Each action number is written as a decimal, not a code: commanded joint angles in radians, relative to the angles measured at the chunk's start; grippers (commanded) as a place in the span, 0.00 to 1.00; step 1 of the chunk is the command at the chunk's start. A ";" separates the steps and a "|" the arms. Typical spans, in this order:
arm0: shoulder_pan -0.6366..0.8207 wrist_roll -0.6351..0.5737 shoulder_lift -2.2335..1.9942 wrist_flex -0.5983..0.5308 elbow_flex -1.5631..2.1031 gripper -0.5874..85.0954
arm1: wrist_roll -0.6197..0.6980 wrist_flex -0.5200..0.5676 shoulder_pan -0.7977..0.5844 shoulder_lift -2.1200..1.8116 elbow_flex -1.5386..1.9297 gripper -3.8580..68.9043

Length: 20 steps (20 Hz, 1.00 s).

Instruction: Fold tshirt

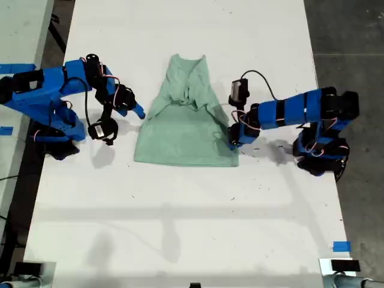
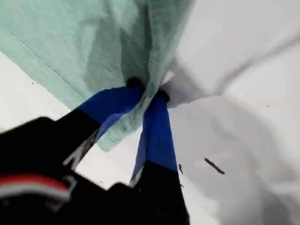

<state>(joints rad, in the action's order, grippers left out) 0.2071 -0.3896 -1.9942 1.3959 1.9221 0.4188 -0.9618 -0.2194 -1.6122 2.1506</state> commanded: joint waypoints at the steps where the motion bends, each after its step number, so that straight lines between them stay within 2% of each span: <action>1: -0.023 0.015 -0.012 -0.009 -0.006 0.21 | -0.014 -0.040 -0.005 0.028 -0.009 0.03; 4: -0.029 0.018 -0.012 -0.008 -0.005 0.20 | -0.015 -0.074 -0.002 0.025 -0.023 0.03; 5: -0.029 0.020 -0.012 -0.006 -0.005 0.20 | -0.015 -0.137 0.003 0.009 -0.058 0.03; 7: -0.029 0.025 -0.015 -0.003 -0.005 0.20 | -0.005 -0.331 0.023 -0.012 -0.201 0.03; 10: -0.028 0.025 -0.014 -0.005 -0.005 0.20 | -0.002 -0.614 0.072 0.092 -0.581 0.03; 11: -0.028 0.025 -0.015 -0.005 -0.005 0.20 | -0.014 -0.629 0.083 0.092 -0.660 0.03; 20: -0.032 0.029 -0.015 -0.002 -0.008 0.20 | -0.137 -0.121 0.072 0.348 -0.666 0.03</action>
<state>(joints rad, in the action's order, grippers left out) 0.1948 -0.3712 -1.9942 1.3959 1.9221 0.3160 -1.1842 -0.1519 -1.2993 1.5064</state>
